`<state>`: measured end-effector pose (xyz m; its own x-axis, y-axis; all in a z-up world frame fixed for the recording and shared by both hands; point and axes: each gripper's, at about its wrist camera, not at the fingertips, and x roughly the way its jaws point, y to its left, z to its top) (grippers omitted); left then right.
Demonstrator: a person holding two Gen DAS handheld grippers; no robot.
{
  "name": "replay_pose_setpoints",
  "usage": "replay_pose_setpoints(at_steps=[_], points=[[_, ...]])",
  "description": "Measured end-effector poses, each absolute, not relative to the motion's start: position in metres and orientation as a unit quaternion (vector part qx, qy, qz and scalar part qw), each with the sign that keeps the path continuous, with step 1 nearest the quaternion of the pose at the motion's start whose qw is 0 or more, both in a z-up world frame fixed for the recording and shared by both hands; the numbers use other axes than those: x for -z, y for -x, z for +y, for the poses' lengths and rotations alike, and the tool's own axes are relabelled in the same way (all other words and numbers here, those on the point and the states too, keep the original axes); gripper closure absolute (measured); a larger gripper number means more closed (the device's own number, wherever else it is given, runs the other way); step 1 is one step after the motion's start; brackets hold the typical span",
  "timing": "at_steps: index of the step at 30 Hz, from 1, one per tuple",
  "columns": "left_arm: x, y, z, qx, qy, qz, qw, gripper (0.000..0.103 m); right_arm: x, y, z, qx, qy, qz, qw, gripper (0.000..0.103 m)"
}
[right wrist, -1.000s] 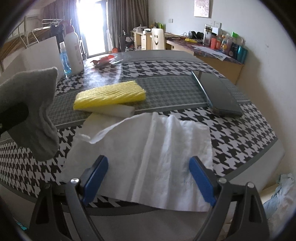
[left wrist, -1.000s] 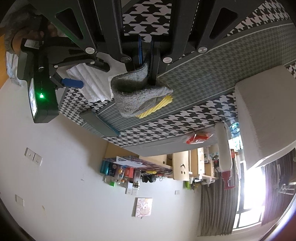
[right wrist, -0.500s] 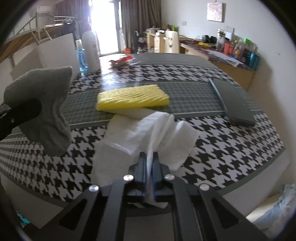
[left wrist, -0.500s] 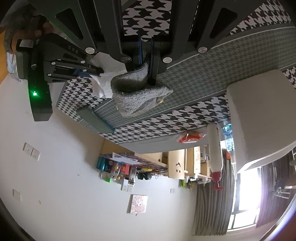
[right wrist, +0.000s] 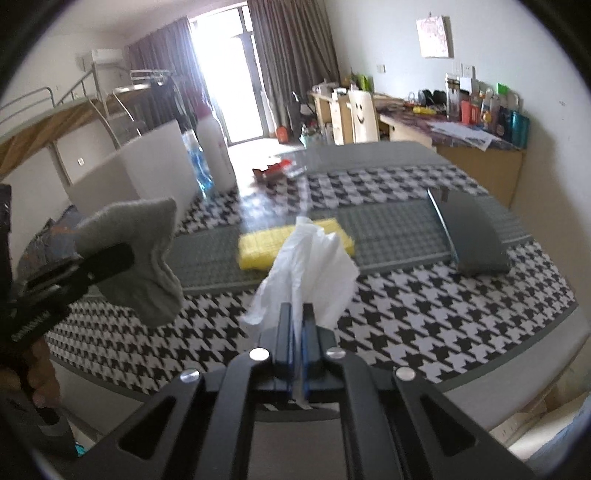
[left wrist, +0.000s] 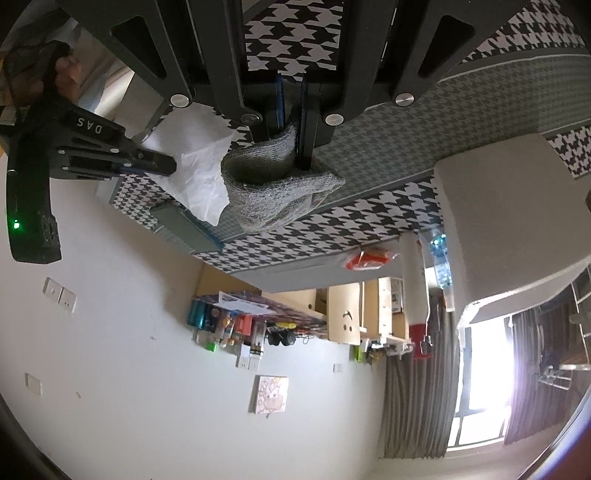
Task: Organize soft objects
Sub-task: 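Grasp the white paper towel with the right tool while the left tool holds the grey cloth, then lift and carry the cloth and paper towel with both tools toward the white foam box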
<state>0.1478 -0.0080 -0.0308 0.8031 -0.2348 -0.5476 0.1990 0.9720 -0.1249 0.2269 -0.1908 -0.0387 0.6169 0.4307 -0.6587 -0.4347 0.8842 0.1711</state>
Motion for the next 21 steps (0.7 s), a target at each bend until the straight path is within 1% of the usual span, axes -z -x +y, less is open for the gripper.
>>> replay_pose_setpoints(at_steps=[21], points=[[0.005,-0.132,0.012,0.075,0.027,0.256,0.963,0.097,0.007,-0.23,-0.167,-0.288,0.012,0.321,0.902,0.098]])
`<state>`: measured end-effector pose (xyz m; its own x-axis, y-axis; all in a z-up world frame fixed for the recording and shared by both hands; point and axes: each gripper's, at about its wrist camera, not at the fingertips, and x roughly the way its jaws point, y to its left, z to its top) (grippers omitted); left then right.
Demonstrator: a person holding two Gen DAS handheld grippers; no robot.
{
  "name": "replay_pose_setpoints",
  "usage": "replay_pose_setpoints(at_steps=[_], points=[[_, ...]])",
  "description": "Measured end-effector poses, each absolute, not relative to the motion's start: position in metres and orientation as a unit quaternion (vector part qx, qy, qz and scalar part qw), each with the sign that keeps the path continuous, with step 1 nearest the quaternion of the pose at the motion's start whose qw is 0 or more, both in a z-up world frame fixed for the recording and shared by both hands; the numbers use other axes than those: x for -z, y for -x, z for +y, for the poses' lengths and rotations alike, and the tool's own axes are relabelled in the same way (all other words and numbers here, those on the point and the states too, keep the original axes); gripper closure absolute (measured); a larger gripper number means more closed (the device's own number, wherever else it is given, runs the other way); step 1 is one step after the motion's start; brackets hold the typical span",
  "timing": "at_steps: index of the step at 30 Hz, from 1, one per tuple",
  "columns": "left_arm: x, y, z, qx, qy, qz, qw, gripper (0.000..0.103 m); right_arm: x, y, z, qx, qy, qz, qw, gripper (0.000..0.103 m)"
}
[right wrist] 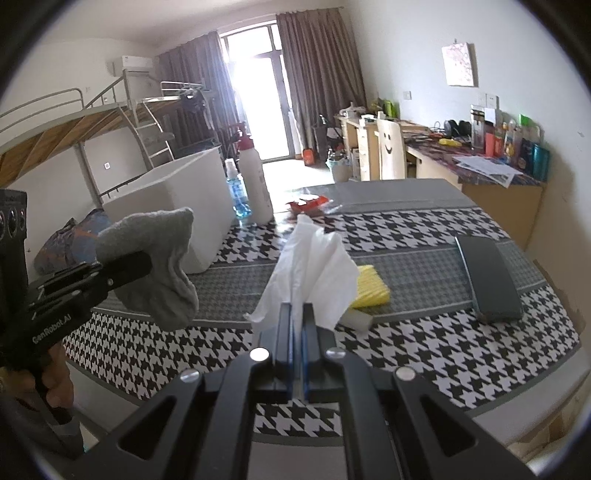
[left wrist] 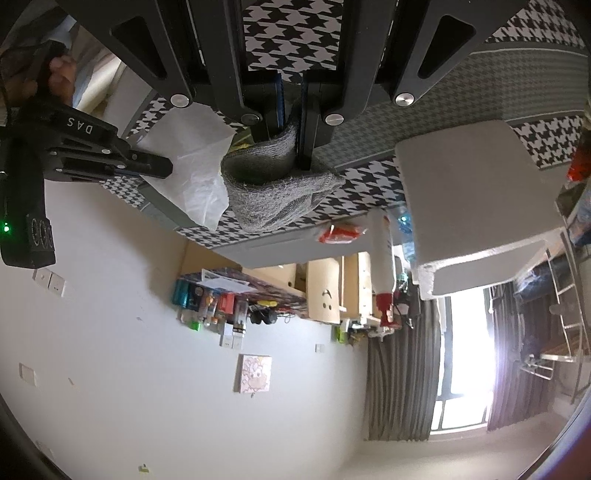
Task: Organize soft objects
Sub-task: 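Lift and carry the cloth and paper towel with both tools toward the white foam box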
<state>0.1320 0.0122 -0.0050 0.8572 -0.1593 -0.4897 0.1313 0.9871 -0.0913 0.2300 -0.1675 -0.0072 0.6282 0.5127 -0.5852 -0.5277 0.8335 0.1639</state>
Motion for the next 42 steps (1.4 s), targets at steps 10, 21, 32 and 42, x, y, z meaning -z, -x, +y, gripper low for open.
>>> replay_pose_setpoints(at_steps=[10,21,32,42], points=[[-0.002,-0.127,0.024,0.055,0.028,0.247,0.967,0.097,-0.002,-0.235,-0.153,-0.311,0.021,0.303,0.901,0.097],[-0.017,-0.13,0.036,0.04,0.022,0.239,0.97,0.097,-0.009,-0.24,-0.143,-0.33,0.026,0.288,0.899,0.097],[-0.029,-0.137,0.048,0.019,0.013,0.229,0.973,0.097,-0.021,-0.247,-0.132,-0.345,0.029,0.271,0.898,0.097],[-0.041,-0.144,0.057,0.015,0.009,0.218,0.976,0.097,-0.03,-0.255,-0.125,-0.352,0.032,0.26,0.899,0.097]])
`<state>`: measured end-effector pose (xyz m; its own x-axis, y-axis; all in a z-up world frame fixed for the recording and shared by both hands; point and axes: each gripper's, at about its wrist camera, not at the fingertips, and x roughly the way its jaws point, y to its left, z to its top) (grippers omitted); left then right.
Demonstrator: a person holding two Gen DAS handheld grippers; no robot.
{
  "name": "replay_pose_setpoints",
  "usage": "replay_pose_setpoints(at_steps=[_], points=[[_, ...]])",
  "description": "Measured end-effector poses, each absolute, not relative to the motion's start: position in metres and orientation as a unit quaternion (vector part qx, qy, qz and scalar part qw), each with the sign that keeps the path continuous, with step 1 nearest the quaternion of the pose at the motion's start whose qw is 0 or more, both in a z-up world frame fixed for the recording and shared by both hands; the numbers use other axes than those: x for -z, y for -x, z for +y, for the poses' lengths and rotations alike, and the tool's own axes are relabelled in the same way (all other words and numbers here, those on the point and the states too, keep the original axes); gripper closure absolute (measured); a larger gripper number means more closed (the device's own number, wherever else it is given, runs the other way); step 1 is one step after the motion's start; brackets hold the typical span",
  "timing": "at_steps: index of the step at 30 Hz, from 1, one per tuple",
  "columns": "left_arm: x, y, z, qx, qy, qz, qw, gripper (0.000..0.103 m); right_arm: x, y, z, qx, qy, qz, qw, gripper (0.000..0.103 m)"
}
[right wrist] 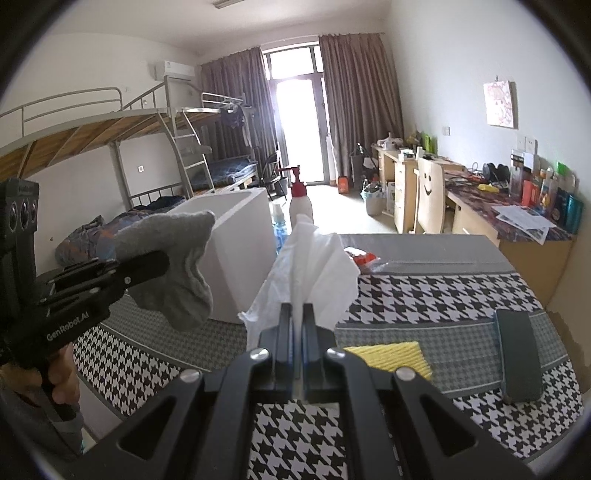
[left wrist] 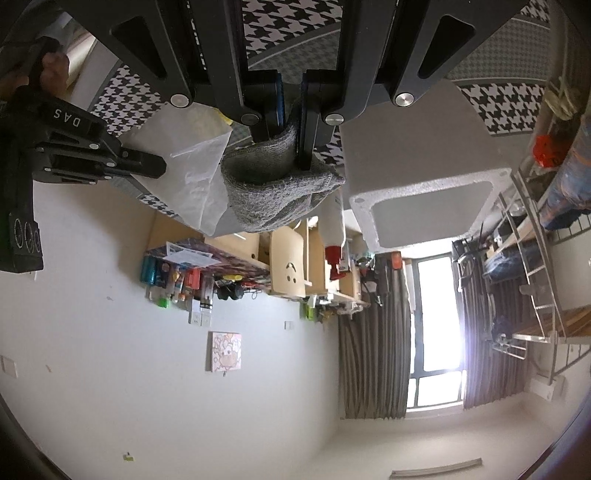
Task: Organize soft objects
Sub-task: 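Lift and carry the cloth and paper towel with both tools toward the white foam box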
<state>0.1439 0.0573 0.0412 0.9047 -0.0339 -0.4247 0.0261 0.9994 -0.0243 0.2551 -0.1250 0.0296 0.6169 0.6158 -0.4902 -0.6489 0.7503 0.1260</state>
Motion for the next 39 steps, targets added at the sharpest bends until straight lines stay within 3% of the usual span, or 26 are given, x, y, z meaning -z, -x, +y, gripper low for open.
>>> replay_pose_setpoints(at_steps=[39], points=[[-0.077,-0.169,0.083,-0.003,0.007,0.186,0.983,0.097,-0.069,-0.28,-0.098,-0.37,0.038,0.218,0.902,0.097]])
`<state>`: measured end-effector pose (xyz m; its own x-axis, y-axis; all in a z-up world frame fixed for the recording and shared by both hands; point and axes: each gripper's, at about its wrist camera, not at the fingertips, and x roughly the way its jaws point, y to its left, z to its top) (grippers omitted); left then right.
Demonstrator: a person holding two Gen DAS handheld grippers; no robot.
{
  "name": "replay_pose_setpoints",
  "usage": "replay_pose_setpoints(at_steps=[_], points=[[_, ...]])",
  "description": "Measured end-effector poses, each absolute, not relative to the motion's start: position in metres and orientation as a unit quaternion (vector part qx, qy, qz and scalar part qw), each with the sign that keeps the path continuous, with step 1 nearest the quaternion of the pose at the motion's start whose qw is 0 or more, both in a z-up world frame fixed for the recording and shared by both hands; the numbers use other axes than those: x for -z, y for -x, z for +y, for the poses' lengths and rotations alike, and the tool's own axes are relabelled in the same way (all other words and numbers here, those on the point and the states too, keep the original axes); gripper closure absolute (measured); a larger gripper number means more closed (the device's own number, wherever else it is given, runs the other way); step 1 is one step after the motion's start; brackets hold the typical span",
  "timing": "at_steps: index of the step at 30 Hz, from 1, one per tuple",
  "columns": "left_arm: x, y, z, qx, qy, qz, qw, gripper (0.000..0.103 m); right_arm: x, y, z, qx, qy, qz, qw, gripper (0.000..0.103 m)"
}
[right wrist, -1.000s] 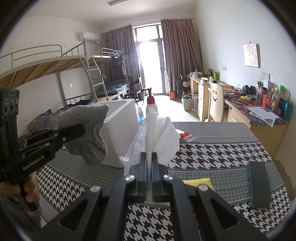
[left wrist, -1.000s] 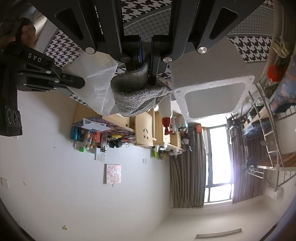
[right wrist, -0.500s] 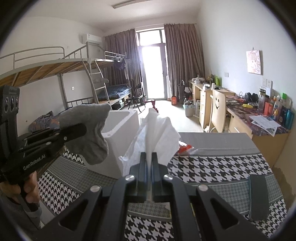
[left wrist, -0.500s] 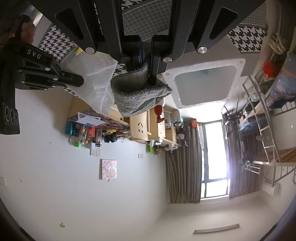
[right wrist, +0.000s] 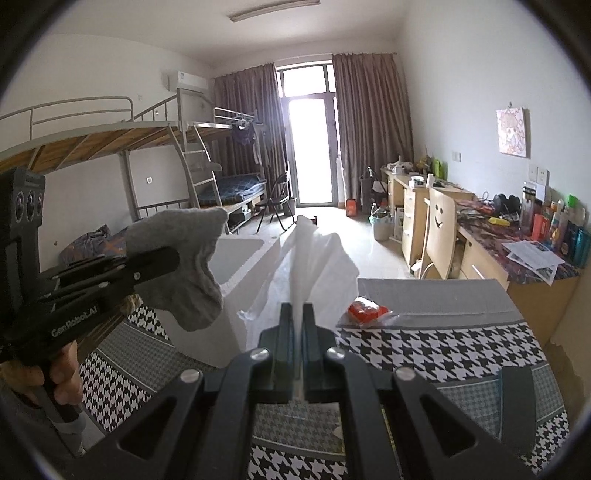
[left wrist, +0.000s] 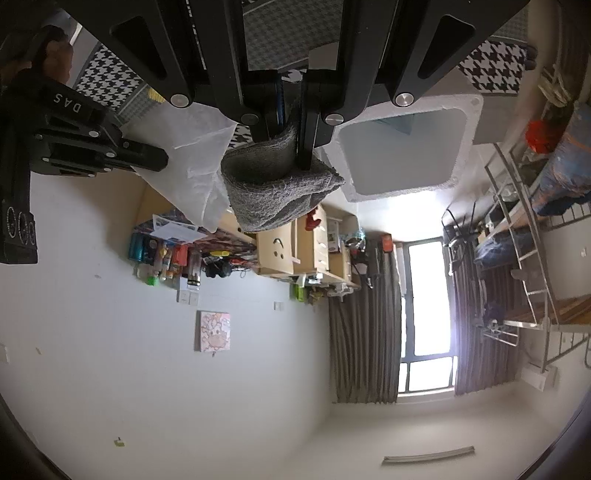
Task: Organize soft objects
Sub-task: 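Lift and carry the cloth and paper towel with both tools toward the white foam box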
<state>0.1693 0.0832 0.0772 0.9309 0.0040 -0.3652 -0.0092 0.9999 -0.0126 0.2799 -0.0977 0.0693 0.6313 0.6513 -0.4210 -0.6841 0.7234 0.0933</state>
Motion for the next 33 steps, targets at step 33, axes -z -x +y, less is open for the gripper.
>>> replay_pose_setpoints(at_steps=[33], points=[[-0.097,-0.192,0.122,-0.07,0.013,0.171,0.983,0.097,-0.095,-0.3,-0.061,-0.391,0.055,0.199,0.897,0.097]])
